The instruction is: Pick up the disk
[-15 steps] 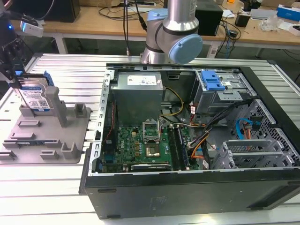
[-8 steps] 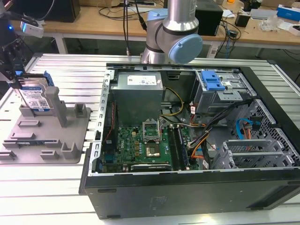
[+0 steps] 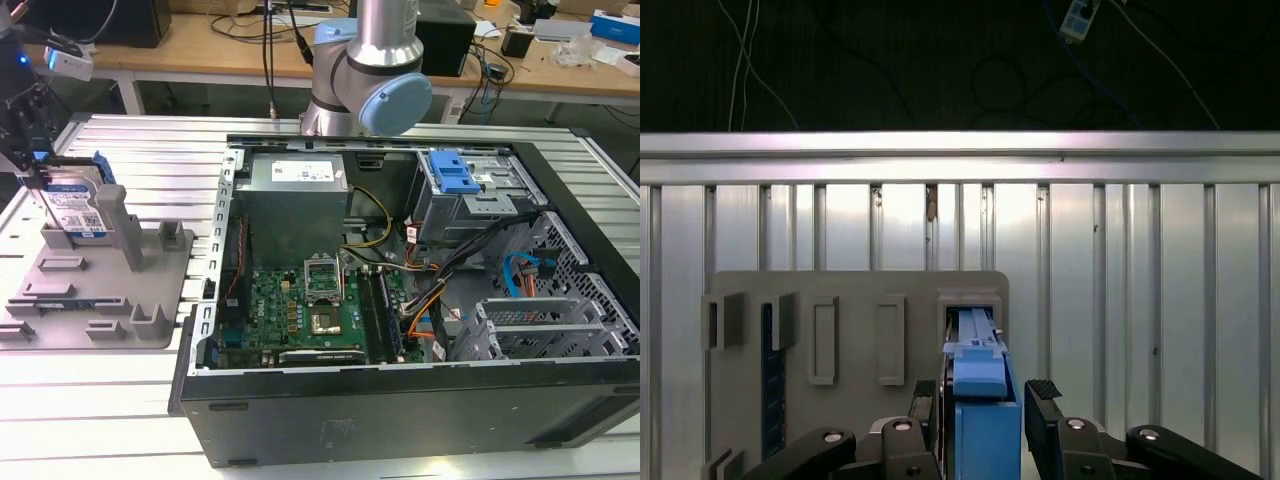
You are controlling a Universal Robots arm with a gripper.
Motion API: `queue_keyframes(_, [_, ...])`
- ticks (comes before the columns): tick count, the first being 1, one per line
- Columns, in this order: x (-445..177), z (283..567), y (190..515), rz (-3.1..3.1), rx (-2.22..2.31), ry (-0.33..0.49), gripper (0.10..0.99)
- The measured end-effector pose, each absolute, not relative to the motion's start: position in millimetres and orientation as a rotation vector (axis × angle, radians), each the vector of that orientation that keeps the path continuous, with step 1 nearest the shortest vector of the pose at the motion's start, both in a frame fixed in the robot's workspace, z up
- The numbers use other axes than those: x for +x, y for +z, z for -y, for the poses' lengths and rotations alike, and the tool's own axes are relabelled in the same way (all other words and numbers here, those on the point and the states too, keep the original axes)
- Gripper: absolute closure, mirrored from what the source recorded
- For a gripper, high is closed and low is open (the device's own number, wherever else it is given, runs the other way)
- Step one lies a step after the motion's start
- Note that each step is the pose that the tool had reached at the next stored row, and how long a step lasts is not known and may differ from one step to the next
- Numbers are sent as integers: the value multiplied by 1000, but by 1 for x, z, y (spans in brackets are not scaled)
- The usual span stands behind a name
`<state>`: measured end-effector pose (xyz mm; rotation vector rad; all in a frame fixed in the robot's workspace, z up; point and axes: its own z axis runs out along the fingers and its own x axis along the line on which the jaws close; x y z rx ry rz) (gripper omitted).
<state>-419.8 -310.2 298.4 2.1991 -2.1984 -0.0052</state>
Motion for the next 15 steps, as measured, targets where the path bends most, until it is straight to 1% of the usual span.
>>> queue_keyframes(5, [-420,310,298,2198,2199,-5,604])
queue_keyframes(6, [-420,310,298,2198,2199,-5,620])
queue_keyframes(7, [-420,310,298,2198,2199,-5,694])
queue_keyframes(14, [-420,311,297,2198,2199,-5,694])
queue_keyframes(15, [-420,311,297,2198,2199,-5,710])
